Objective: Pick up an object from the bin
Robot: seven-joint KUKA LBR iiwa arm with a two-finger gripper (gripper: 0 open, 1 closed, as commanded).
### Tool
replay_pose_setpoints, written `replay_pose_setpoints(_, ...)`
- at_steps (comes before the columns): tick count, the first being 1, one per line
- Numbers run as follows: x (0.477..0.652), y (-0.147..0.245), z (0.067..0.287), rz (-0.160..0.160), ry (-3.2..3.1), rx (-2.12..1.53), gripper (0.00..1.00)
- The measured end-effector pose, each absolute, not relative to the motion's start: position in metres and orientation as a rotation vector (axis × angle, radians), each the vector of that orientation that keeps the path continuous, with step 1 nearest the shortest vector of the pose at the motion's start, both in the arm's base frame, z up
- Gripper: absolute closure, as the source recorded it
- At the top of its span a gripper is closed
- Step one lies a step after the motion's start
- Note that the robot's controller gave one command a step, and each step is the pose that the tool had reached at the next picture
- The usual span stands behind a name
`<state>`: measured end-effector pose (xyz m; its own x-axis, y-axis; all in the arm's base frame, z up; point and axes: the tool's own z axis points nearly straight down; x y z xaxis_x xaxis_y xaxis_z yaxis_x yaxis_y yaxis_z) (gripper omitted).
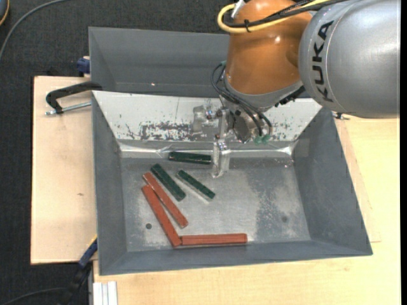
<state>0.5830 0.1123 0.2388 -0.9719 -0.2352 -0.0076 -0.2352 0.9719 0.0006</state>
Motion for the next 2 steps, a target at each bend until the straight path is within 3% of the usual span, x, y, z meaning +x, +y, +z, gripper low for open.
replay_pose_setpoints(1, 0.577, 0.118, 0.141, 0.001, 3.146, -0.103, 0.00)
replay_pose_setpoints(2, 0.564, 0.095, 0.067, -0.001, 3.148, 0.063, 0.00)
